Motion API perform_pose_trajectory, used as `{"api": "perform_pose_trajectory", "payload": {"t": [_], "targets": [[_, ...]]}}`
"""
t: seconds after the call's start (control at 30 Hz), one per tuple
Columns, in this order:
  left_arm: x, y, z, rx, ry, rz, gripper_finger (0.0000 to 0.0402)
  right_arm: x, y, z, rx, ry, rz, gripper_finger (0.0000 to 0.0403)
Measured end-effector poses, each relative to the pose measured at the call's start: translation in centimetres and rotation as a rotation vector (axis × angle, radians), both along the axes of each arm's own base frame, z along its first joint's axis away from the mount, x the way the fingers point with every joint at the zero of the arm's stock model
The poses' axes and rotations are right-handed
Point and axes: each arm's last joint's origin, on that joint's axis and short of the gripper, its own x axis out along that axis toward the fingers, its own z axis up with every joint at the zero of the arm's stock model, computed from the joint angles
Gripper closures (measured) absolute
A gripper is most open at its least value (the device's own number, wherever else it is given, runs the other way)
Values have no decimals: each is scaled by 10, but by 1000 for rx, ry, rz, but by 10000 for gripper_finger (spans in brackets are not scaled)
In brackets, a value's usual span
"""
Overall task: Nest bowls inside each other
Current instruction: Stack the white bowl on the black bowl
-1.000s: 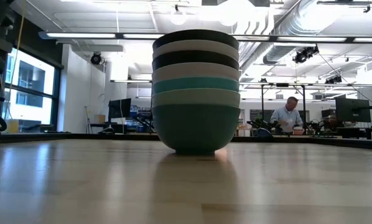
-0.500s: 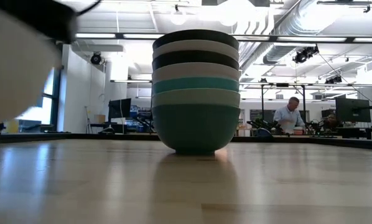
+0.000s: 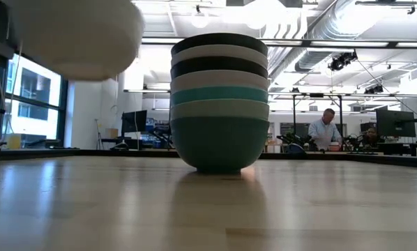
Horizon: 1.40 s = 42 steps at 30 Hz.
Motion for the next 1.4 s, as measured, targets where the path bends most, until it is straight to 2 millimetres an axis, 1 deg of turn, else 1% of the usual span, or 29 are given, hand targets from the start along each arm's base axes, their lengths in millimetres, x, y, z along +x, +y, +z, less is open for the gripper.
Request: {"api": "perform_pose_trajectory", "payload": {"t": [0.17,0.27,0.43,0.53,0.7,0.87,1.0,1.17,1.4], "targets": [[-1,22,35,59,-34,63,401,0,0,0,-25,1,17,292],[5,35,55,100,-41,76,401,0,0,0,-40,1,24,292],[33,55,81,170,-55,45,401,0,0,0,-44,0,20,292],[53,67,88,187,-41,1,401,0,0,0,-36,0,15,292],[87,83,91,175,-6,-80,401,-1,0,-1,-14,17,3,292],[116,92,86,144,-1,-145,401,-1,0,-2,0,26,-2,292],[135,98,79,113,-15,-174,401,-2,0,-2,-1,26,0,292],[149,102,72,90,-22,-190,401,-2,0,-2,-14,27,10,292],[157,98,69,80,-44,-204,401,-2,0,-2,-30,27,22,292]]}}
